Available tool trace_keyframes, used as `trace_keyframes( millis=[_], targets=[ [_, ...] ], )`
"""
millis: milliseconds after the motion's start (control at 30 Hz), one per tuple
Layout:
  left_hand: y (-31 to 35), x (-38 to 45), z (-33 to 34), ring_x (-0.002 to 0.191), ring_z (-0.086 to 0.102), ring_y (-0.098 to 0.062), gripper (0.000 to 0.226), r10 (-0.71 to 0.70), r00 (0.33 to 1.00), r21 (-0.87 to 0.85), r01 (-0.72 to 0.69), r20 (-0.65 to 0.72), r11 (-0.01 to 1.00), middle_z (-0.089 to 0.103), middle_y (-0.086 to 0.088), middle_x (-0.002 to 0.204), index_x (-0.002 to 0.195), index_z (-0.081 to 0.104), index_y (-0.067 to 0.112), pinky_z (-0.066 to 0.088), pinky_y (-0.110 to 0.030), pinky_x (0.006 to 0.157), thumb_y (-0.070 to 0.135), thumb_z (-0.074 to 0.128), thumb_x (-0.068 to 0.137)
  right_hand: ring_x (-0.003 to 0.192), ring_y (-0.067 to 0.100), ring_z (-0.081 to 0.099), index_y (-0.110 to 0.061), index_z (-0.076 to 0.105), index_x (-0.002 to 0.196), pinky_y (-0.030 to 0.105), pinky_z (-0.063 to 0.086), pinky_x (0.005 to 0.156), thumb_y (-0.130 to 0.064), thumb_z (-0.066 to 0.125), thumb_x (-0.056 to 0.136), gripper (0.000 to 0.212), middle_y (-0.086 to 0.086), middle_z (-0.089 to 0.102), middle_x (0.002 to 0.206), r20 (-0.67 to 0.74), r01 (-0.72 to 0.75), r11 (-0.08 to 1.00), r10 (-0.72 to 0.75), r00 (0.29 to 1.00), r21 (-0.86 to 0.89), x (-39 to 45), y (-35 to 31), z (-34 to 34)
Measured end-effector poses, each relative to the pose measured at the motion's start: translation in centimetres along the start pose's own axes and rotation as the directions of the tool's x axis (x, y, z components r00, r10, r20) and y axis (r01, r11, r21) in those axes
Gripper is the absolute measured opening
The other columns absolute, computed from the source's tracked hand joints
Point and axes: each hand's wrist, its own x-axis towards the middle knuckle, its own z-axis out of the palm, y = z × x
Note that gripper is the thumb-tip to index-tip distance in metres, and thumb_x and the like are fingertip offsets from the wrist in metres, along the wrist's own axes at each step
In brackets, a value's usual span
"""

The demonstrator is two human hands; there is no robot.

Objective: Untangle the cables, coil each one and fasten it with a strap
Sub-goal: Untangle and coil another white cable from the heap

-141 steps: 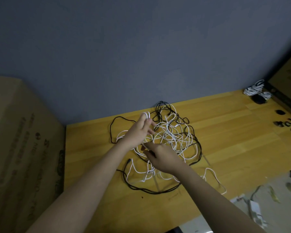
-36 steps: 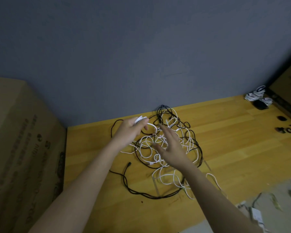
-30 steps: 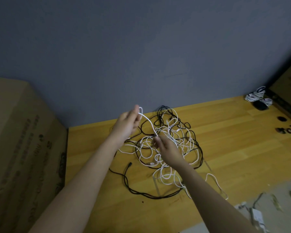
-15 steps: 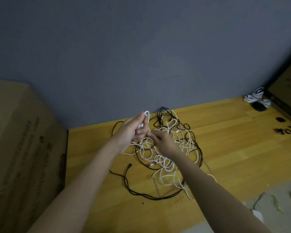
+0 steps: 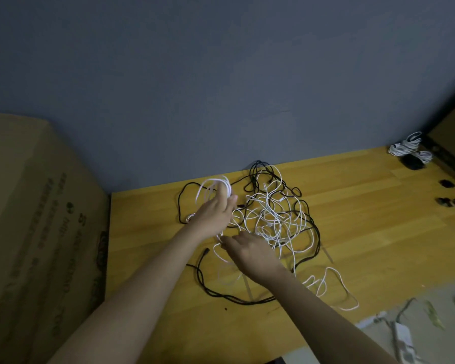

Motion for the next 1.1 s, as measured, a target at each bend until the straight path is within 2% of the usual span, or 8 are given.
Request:
trace_keyframes(
  millis=[233, 333, 467, 600, 700, 833, 1000, 1100],
  targets=[
    [-0.6, -1.1, 0.2, 0.108, 0.055, -0.028, 0.046, -0.081, 0.977, 0.344, 0.009, 0.196, 0.939, 0.056, -0.007, 0.125, 0.139, 0.033, 0.015, 0.037, -0.034, 0.073, 0.042, 0.023, 0.104, 0.078, 0.014, 0.056, -0.013, 0.069, 0.098, 0.02, 0.041, 0.064, -0.028, 0.06, 0.089, 0.019, -0.002, 0.062, 0.086, -0.07, -0.264, 0.927, 0.292, 0.954, 0.268, -0.3, 3.4, -1.9],
    [-0.8, -1.2, -0.1, 0.072, 0.051, -0.013, 0.043, -0.051, 0.976, 0.261, -0.005, 0.21, 0.965, 0.05, 0.007, 0.08, 0.1, 0.048, 0.018, 0.033, -0.032, 0.062, 0.058, 0.035, 0.096, 0.079, 0.005, 0.06, -0.018, 0.07, 0.104, 0.02, 0.048, 0.067, -0.023, 0.069, 0.087, 0.018, -0.013, 0.063, 0.091, 0.008, -0.449, 0.748, 0.511, 0.86, 0.489, -0.3, 4.0, -2.9],
    [-1.3, -0.9, -0.6, 0.063, 0.045, -0.012, 0.043, 0.002, 0.98, 0.195, -0.041, 0.197, 0.98, 0.045, 0.009, 0.067, 0.078, 0.044, 0.022, 0.032, -0.033, 0.059, 0.063, 0.05, 0.087, 0.068, 0.001, 0.062, -0.04, 0.063, 0.082, 0.022, 0.048, 0.063, -0.018, 0.067, 0.088, 0.023, -0.024, 0.066, 0.071, 0.093, -0.522, 0.515, 0.645, 0.758, 0.68, 0.3, 4.1, -4.8],
    [-1.9, -0.5, -1.4, 0.06, 0.049, -0.009, 0.024, 0.007, 0.994, 0.159, -0.023, 0.106, 0.987, 0.06, 0.006, 0.078, 0.081, 0.056, 0.033, 0.035, -0.03, 0.058, 0.054, 0.052, 0.091, 0.073, 0.003, 0.063, -0.024, 0.07, 0.088, 0.022, 0.048, 0.065, -0.019, 0.063, 0.092, 0.01, -0.016, 0.069, 0.078, 0.184, -0.616, 0.474, 0.679, 0.71, 0.629, 0.1, 5.4, -4.9],
    [-2.9, -0.4, -3.4, 0.094, 0.062, -0.018, 0.031, -0.019, 0.991, 0.104, 0.033, -0.133, 0.994, 0.066, -0.001, 0.113, 0.113, 0.066, 0.022, 0.047, -0.034, 0.08, 0.044, 0.054, 0.094, 0.08, 0.015, 0.064, -0.016, 0.07, 0.091, 0.026, 0.046, 0.068, -0.023, 0.059, 0.094, 0.013, -0.002, 0.069, 0.081, 0.231, -0.737, 0.301, 0.82, 0.524, 0.605, -1.9, 8.0, -4.4],
    [-4.0, -0.3, -5.4, 0.069, 0.052, -0.025, 0.03, -0.057, 0.898, 0.081, 0.103, -0.437, 0.991, 0.051, 0.001, 0.074, 0.071, 0.047, 0.019, 0.037, -0.032, 0.057, 0.036, 0.056, 0.094, 0.08, 0.031, 0.06, -0.006, 0.071, 0.099, 0.031, 0.04, 0.066, -0.026, 0.062, 0.093, 0.023, 0.011, 0.066, 0.084, 0.269, -0.868, 0.221, 0.892, 0.364, 0.445, -4.2, 10.3, -3.7],
    [-2.7, -0.1, -5.1, 0.076, 0.059, -0.024, 0.032, -0.03, 0.915, 0.02, 0.042, -0.403, 0.999, 0.062, -0.004, 0.083, 0.074, 0.049, 0.017, 0.047, -0.042, 0.067, 0.043, 0.053, 0.092, 0.062, 0.017, 0.056, -0.004, 0.068, 0.109, 0.028, 0.043, 0.056, -0.024, 0.06, 0.094, 0.026, 0.005, 0.062, 0.075, 0.305, -0.827, 0.114, 0.895, 0.326, 0.55, -1.8, 9.2, -3.8],
    [-1.2, 0.0, -5.0, 0.07, 0.058, -0.026, 0.045, 0.031, 0.932, 0.007, -0.03, -0.361, 1.0, 0.061, -0.007, 0.077, 0.074, 0.05, 0.013, 0.046, -0.042, 0.062, 0.056, 0.048, 0.085, 0.073, 0.014, 0.062, -0.011, 0.056, 0.126, 0.028, 0.05, 0.06, -0.017, 0.053, 0.098, 0.03, 0.005, 0.061, 0.102, 0.3, -0.699, 0.031, 0.889, 0.346, 0.715, 0.1, 7.8, -4.8]
  ],
)
